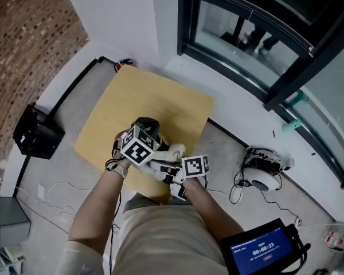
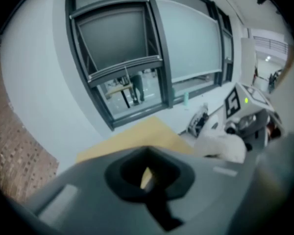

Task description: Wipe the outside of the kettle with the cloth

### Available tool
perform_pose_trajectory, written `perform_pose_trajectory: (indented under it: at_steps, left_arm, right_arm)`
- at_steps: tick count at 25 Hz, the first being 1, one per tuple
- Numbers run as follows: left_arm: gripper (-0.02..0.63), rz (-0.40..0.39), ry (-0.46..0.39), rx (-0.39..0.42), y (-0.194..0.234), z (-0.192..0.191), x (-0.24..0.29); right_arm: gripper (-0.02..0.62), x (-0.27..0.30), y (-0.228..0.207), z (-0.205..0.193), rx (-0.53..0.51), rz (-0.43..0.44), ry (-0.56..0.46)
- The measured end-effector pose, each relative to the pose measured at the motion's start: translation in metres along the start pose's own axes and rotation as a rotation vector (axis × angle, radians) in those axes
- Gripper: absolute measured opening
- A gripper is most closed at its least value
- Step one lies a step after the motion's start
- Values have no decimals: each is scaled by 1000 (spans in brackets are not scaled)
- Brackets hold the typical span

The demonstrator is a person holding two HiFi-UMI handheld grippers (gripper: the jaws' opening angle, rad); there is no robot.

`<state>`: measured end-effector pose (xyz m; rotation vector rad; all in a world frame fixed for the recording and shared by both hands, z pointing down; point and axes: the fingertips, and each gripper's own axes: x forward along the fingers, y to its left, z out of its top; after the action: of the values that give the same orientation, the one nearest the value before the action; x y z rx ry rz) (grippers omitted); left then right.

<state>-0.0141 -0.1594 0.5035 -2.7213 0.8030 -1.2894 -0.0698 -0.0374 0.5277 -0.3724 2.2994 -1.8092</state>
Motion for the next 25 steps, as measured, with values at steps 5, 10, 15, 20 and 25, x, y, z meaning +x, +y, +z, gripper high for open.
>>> perform_pose_trajectory:
  at_steps: [5,10,15,20,25]
  left_arm:
    - [-15,15,0,1,-4,1,1]
    - [-15,34,-2,7,0,0,-1]
    - [-15,25,4,1,-5,5,5]
    - [-15,31,-2,12,-4,5,4]
    - [-15,39,-3,12,-7,8,4]
  right_arm:
    - [115,4,-102,-49,175,-272,112]
    - [115,46,-19,-27,198,16,60]
    - [115,24,-103,-56,318,-234,84]
    - [115,49,-23,-30,212,-7,80]
    - [115,32,-91,-55,378,-180,59]
